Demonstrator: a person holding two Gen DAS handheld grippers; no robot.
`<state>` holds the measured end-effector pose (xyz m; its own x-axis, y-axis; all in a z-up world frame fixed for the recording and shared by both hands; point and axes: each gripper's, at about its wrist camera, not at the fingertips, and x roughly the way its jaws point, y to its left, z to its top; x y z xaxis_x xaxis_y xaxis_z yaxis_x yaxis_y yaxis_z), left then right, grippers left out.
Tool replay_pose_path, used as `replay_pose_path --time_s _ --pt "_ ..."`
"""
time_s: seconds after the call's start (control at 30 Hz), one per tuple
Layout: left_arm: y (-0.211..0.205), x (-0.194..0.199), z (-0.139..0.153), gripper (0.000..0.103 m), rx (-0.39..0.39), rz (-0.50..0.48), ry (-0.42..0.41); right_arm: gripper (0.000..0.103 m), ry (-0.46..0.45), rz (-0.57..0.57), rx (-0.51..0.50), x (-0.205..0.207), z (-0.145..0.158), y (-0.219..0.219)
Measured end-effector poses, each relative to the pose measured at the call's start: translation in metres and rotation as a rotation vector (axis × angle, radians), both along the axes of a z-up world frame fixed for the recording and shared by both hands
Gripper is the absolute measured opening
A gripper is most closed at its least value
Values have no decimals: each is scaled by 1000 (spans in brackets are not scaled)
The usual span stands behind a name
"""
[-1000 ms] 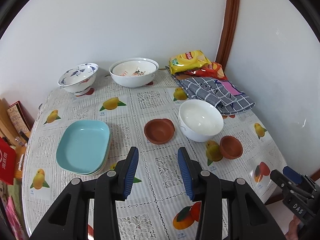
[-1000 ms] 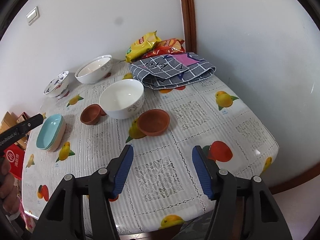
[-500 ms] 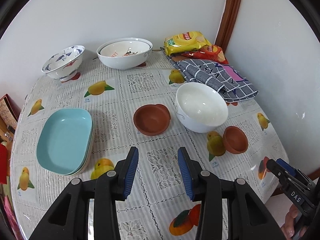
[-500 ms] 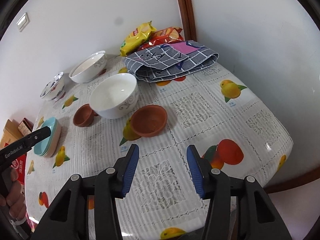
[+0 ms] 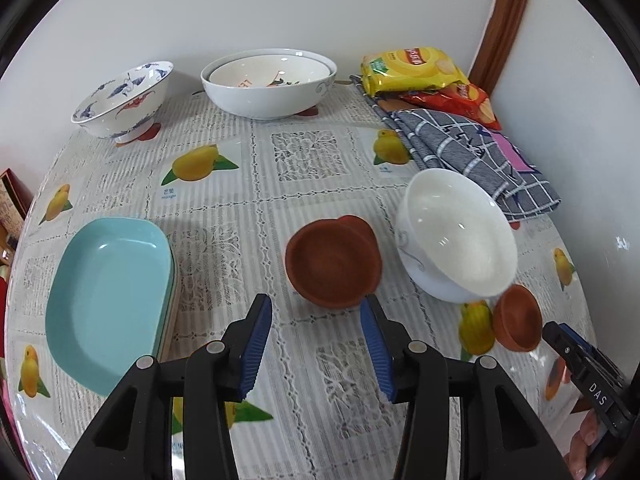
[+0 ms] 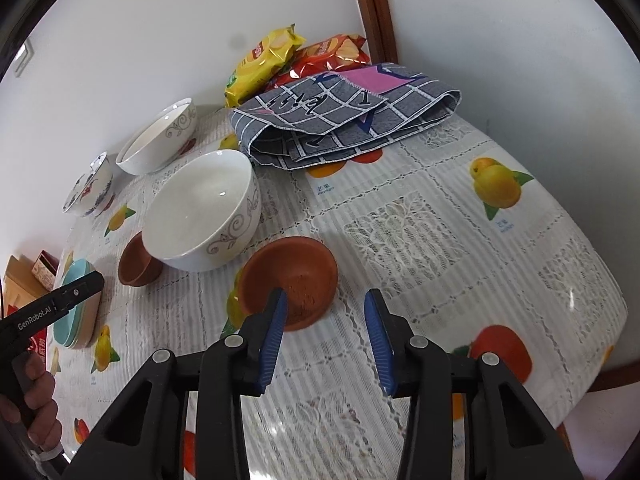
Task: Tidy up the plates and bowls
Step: 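Close the left gripper on one terracotta bowl rim while the right gripper grasps the other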
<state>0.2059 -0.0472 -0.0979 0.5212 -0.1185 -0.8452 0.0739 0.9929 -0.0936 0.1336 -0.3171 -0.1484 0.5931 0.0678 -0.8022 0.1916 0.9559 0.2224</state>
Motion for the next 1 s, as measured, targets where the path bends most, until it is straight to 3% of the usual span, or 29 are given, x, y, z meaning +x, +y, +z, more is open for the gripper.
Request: replay_pose_path --time_s 0.4,1.0 --pt "0 40 -34 44 3 25 67 29 62 11 -6 29 -34 2" --pt "-1 59 -51 43 -12 21 96 28 15 21 -46 33 -38 11"
